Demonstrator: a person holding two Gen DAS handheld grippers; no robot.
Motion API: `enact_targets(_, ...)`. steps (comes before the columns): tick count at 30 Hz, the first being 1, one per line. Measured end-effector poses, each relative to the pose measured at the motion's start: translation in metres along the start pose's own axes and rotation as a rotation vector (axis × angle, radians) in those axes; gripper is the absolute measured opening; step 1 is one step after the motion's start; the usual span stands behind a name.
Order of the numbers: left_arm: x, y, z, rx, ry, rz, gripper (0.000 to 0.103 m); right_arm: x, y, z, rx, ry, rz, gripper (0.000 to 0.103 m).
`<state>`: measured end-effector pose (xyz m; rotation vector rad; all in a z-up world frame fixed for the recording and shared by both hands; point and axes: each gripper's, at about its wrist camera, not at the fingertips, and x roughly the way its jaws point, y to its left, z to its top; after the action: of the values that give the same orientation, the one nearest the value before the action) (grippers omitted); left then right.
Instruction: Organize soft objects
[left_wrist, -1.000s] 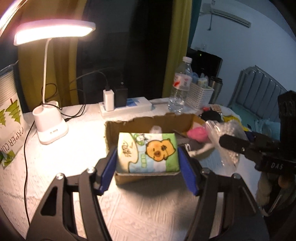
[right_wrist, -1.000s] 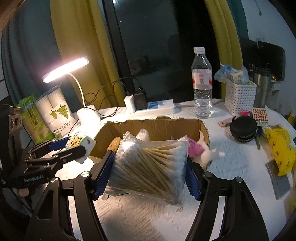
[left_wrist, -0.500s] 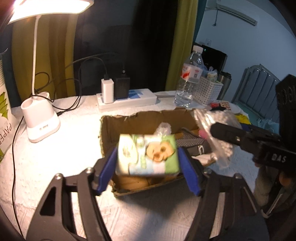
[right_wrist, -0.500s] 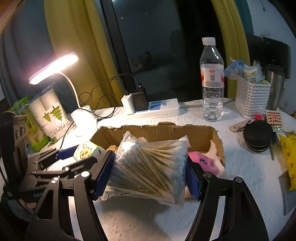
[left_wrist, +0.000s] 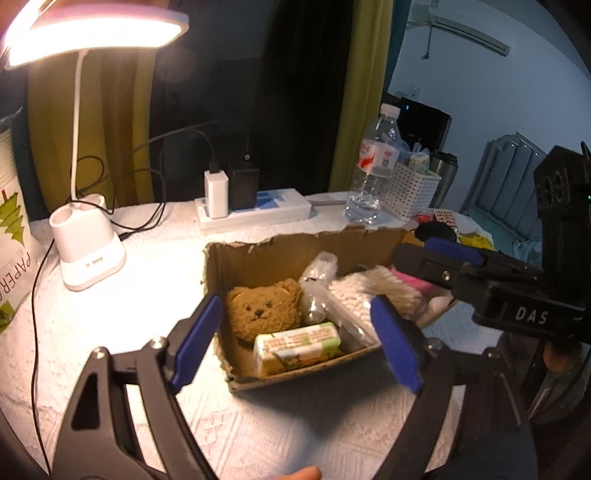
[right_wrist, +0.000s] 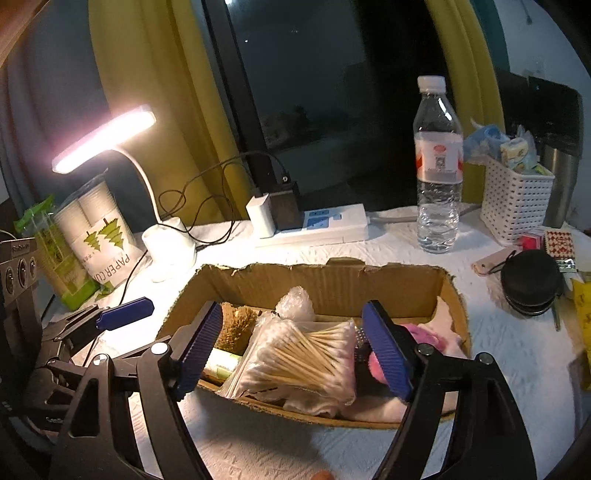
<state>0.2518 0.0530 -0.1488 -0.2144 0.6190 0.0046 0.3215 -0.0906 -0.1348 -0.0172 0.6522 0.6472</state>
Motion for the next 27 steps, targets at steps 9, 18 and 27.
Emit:
enact_targets(9,-0.035,-0.012,-0.002,0.014,-0.049,-0.014,0.084,-0.042,0.009,-0.008,-0.016,-0.031,-0.043,0.081)
enact_targets(18,-0.082,-0.033,-0.006,0.064,-0.115,-0.033,0.084,-0.091,0.021,-0.019,-0.025,-0.075,-0.093,0.081)
enact_targets(27,-0.125,-0.051,-0.008,0.075,-0.174,-0.052,0.09,-0.14,0.034,-0.026,-0.041,-0.132,-0.135,0.081)
